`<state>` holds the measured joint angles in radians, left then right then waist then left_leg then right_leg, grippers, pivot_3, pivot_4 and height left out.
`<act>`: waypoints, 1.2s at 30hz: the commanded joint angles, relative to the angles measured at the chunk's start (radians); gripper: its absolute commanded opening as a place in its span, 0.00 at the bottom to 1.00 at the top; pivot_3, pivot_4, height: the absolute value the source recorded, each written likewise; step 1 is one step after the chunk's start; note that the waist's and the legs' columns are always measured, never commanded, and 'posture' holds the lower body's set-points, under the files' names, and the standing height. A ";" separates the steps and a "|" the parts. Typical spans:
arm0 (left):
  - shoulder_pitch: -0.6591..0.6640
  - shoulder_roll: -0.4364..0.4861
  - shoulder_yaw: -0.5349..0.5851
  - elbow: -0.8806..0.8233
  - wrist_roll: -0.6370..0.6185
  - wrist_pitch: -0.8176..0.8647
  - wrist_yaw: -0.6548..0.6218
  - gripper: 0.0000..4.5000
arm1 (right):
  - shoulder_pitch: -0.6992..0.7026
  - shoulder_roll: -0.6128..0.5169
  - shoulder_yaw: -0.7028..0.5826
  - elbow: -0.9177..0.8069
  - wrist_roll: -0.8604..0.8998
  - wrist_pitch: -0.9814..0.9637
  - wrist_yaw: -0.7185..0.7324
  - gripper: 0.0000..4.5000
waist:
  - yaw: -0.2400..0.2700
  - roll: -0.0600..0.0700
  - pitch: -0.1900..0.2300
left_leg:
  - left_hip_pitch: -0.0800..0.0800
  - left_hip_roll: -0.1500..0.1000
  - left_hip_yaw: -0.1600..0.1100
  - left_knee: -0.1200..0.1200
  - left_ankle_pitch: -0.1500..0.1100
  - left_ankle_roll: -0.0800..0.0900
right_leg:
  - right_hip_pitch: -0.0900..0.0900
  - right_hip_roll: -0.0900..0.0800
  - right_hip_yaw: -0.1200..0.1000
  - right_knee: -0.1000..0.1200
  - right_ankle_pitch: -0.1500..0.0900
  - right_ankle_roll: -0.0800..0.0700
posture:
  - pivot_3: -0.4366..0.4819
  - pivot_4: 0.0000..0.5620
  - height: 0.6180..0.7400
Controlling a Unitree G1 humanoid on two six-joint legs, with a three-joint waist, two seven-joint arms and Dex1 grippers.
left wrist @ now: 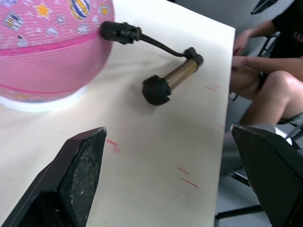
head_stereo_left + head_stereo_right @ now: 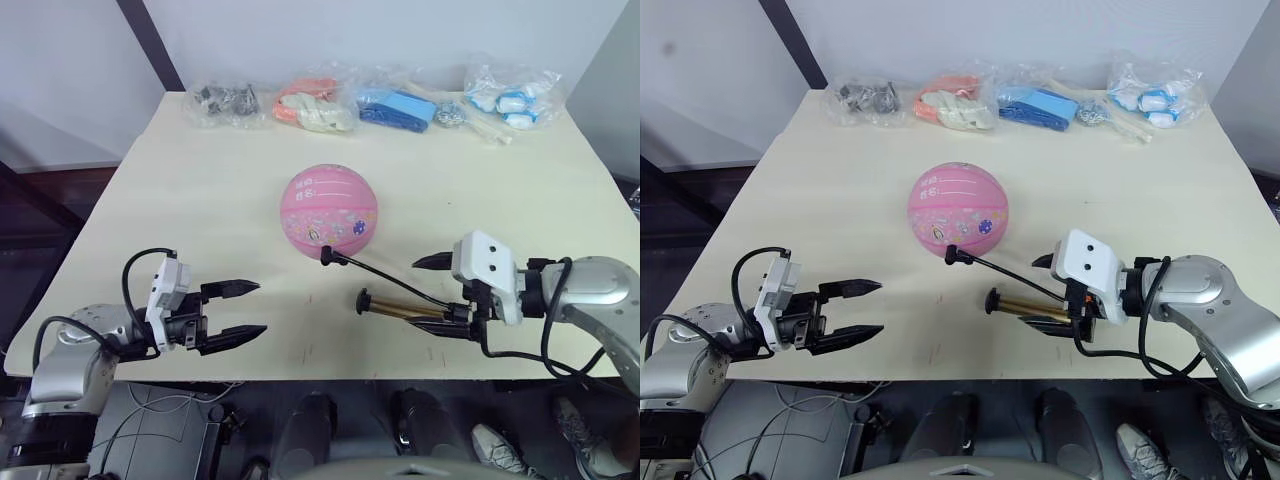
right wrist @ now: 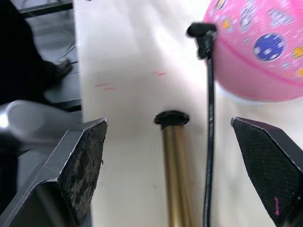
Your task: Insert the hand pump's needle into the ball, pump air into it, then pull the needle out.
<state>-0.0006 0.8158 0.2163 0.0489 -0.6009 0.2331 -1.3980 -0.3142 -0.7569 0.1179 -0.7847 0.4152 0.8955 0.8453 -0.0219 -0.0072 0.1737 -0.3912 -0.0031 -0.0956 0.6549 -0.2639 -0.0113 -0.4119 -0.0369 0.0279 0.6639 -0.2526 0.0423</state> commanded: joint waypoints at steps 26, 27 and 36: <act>-0.588 -0.066 -0.086 0.308 0.085 0.059 0.037 1.00 | -0.205 0.256 0.359 0.255 -0.405 -0.380 -0.197 0.97 | -0.016 -0.004 -0.001 | -0.001 0.003 -0.002 0.001 0.003 -0.005 | -0.001 0.004 -0.001 0.002 0.002 -0.004 | 0.48 0.27 1.00; -0.616 -0.073 -0.092 0.323 0.091 0.065 0.042 1.00 | -0.192 0.262 0.346 0.242 -0.391 -0.377 -0.193 0.97 | -0.016 -0.004 -0.001 | -0.001 0.003 -0.002 0.001 0.003 -0.005 | -0.001 0.004 -0.002 0.002 0.002 -0.004 | 0.48 0.27 1.00; -0.807 -0.144 -0.169 0.490 0.202 -0.017 0.039 1.00 | -0.015 0.296 0.095 -0.020 -0.106 -0.157 -0.200 0.97 | -0.020 -0.004 -0.001 | -0.003 0.001 -0.004 0.003 0.003 -0.005 | -0.002 0.003 -0.002 0.003 0.002 -0.004 | 0.48 0.27 1.00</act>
<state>-0.7840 0.6690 0.0436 0.5242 -0.4182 0.2555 -1.3596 -0.3345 -0.4571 0.2558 -0.7451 0.2688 0.7134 0.6487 -0.0414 -0.0115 0.1731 -0.3947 -0.0019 -0.0995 0.6587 -0.2611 -0.0160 -0.4133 -0.0336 0.0257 0.6679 -0.2502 0.0388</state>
